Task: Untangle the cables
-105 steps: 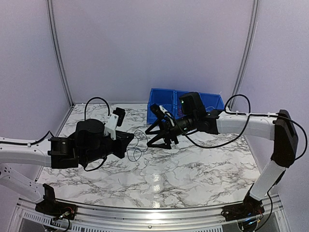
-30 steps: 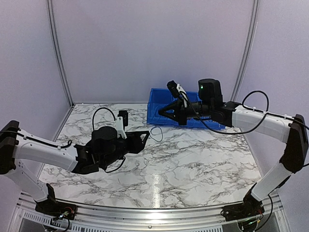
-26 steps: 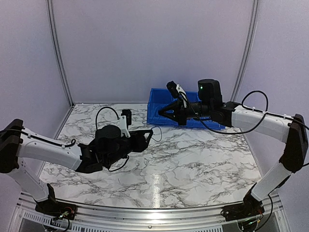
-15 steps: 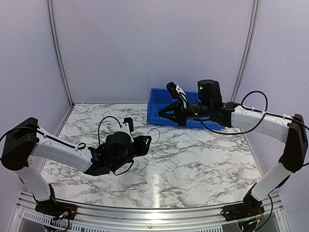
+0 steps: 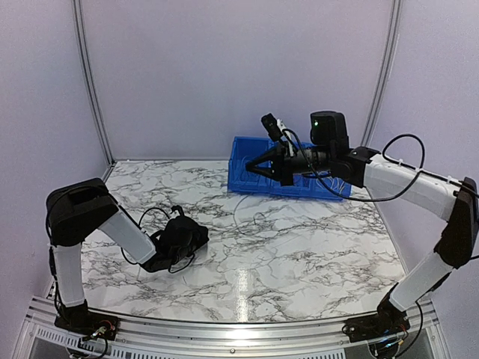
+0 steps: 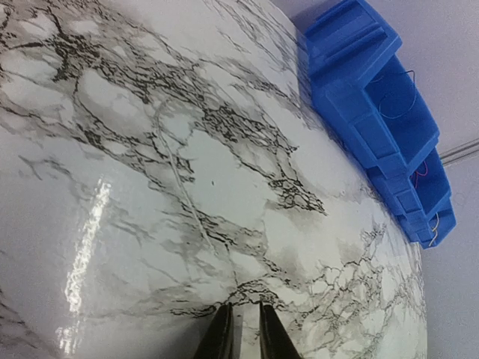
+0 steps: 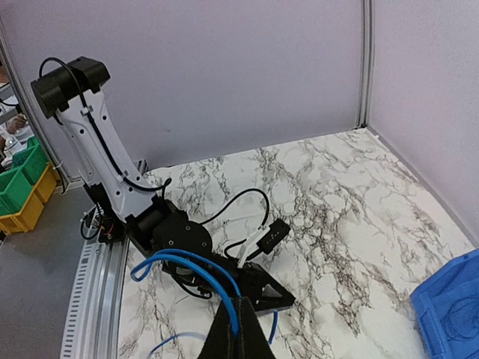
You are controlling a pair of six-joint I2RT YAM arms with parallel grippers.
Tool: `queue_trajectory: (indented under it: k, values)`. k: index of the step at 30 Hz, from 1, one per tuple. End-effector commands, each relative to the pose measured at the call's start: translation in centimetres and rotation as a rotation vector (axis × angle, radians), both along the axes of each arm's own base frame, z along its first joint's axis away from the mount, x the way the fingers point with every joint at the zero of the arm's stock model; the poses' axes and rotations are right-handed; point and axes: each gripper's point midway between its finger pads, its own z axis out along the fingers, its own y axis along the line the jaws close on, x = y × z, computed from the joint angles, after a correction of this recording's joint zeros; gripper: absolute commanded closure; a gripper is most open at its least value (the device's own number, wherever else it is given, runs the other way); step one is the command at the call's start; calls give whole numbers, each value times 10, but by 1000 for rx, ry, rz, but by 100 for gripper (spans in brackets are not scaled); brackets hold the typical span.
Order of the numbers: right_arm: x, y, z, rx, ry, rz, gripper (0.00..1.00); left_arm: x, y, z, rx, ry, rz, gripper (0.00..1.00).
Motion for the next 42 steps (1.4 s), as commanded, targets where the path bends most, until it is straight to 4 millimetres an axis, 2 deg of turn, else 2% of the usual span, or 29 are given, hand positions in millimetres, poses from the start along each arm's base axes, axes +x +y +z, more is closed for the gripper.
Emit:
queue_trajectory:
  k: [1,4,7,10,14,17,25,27,28,30,33,35,38,42]
  values:
    - [4,-16,65,57,-126,-26,100,-10,-10,-22,-61,62,-52,85]
    - [30,-22,72,45,-173,-104,100,-13,-12,-20,-81,38,-78,82]
    - [61,-25,67,25,-191,-176,100,-19,-19,-12,-79,-17,-133,76]
    - [89,-24,61,10,-215,-230,100,-29,-33,-8,-4,-107,-239,71]
    - [129,-20,48,-16,-237,-299,100,-53,-48,-23,177,-196,-341,69]
    - [165,-22,40,-28,-234,-352,100,-58,-57,-22,162,-213,-369,69]
    - [271,-37,-11,-46,-118,-478,100,-61,-60,-6,213,-290,-366,70]
    - [294,-38,-26,-50,-111,-504,100,-64,-61,4,233,-326,-363,70]
    - [305,-38,-25,-44,-126,-526,100,-65,-62,10,242,-344,-360,70]
    - [324,-40,-48,-59,-134,-571,97,-68,-62,24,255,-379,-346,70]
    - [336,-42,-71,-92,-140,-606,68,-76,-61,44,284,-434,-329,70]
    - [334,-43,-75,-111,-123,-598,57,-80,-60,52,302,-459,-312,70]
    - [315,-48,-55,-112,-113,-570,47,-82,-63,59,295,-472,-303,70]
    - [271,-59,-16,-106,-136,-525,43,-86,-71,67,292,-495,-316,69]
